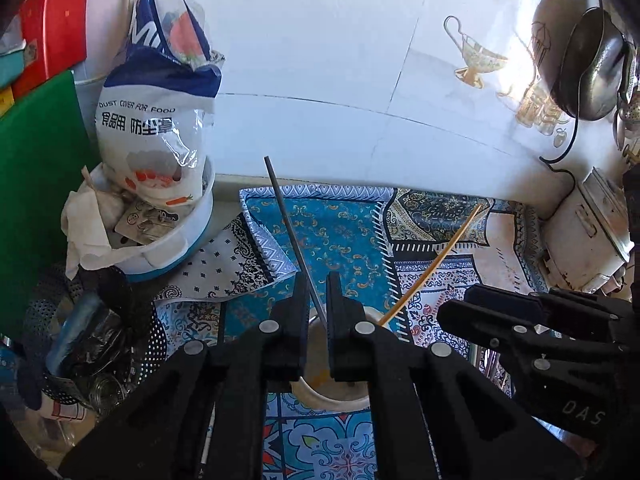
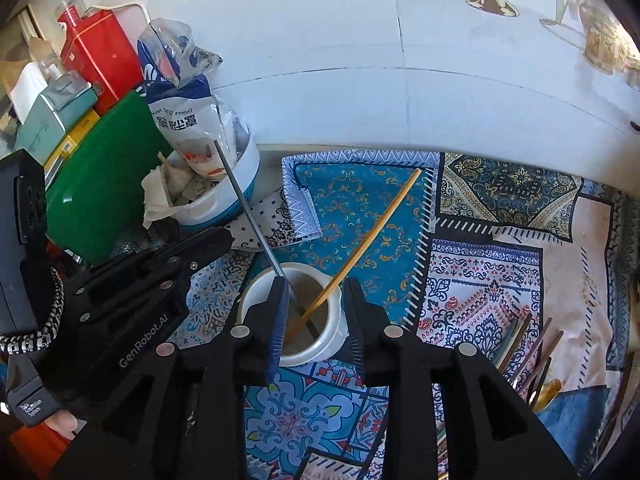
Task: Organize utensils
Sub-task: 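Lower both chopsticks into the white cup and open both tools, then move both tools back over the remaining chopsticks, then grasp the pink chopstick with the left tool while the right grasps the dark green chopstick, then lift both chopsticks and lower them into the white cup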
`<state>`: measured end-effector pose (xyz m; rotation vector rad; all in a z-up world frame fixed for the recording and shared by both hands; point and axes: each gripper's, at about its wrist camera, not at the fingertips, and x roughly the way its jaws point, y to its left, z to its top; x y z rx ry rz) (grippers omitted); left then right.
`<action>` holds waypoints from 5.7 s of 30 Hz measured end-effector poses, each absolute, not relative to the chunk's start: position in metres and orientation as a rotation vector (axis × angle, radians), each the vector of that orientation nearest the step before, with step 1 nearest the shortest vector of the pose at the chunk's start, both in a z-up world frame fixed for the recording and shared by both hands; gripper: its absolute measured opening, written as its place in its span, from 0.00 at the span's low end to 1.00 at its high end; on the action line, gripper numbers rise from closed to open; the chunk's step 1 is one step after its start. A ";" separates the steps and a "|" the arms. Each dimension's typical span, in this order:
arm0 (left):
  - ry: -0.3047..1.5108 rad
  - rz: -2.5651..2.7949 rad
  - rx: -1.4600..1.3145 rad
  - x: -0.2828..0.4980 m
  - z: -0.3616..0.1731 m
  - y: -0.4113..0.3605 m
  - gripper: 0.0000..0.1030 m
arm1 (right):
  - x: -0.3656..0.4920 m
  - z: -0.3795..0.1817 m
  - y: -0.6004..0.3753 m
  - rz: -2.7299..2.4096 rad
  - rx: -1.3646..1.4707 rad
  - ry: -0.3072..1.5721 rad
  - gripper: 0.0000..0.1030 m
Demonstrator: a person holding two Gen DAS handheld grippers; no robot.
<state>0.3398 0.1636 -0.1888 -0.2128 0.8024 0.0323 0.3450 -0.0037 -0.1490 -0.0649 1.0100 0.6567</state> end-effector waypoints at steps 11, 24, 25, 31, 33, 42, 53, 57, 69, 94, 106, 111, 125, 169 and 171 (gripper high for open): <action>0.766 0.016 -0.195 0.316 -0.146 0.127 0.11 | 0.325 -0.105 -0.053 0.650 -0.070 0.882 0.33; 0.742 -0.046 -0.160 0.317 -0.130 0.044 0.32 | 0.317 -0.093 -0.150 0.549 -0.039 0.832 0.38; 0.748 -0.057 -0.156 0.318 -0.132 0.036 0.32 | 0.318 -0.095 -0.158 0.537 -0.035 0.839 0.38; 0.812 -0.122 -0.114 0.331 -0.155 -0.011 0.36 | 0.325 -0.125 -0.206 0.439 -0.011 0.915 0.38; 0.856 -0.146 -0.085 0.339 -0.172 -0.028 0.38 | 0.327 -0.137 -0.218 0.410 -0.007 0.944 0.38; 1.128 -0.228 -0.014 0.367 -0.267 -0.078 0.38 | 0.331 -0.202 -0.261 0.327 0.026 1.123 0.38; 1.297 -0.303 0.086 0.391 -0.320 -0.111 0.16 | 0.329 -0.253 -0.271 0.348 0.078 1.252 0.38; 1.319 -0.313 0.135 0.397 -0.326 -0.118 0.14 | 0.333 -0.268 -0.265 0.386 0.113 1.293 0.38; 1.340 -0.349 0.148 0.404 -0.334 -0.128 0.04 | 0.343 -0.288 -0.236 0.436 0.110 1.348 0.15; 1.412 -0.367 0.200 0.359 -0.329 -0.088 0.04 | 0.330 -0.256 -0.235 0.368 0.112 1.234 0.06; 1.541 -0.441 0.261 0.384 -0.333 -0.098 0.05 | 0.314 -0.250 -0.238 0.356 0.147 1.201 0.06; 1.510 -0.452 0.304 0.393 -0.331 -0.105 0.04 | 0.312 -0.250 -0.247 0.337 0.167 1.200 0.06; 1.267 -0.406 0.224 0.371 -0.246 -0.085 0.04 | 0.321 -0.220 -0.233 0.342 0.162 1.119 0.06; 0.596 0.115 -0.245 0.358 -0.166 0.171 0.04 | 0.385 -0.129 0.013 0.579 0.106 0.748 0.06; 0.594 0.117 -0.245 0.361 -0.174 0.173 0.04 | 0.387 -0.131 0.015 0.566 0.120 0.732 0.06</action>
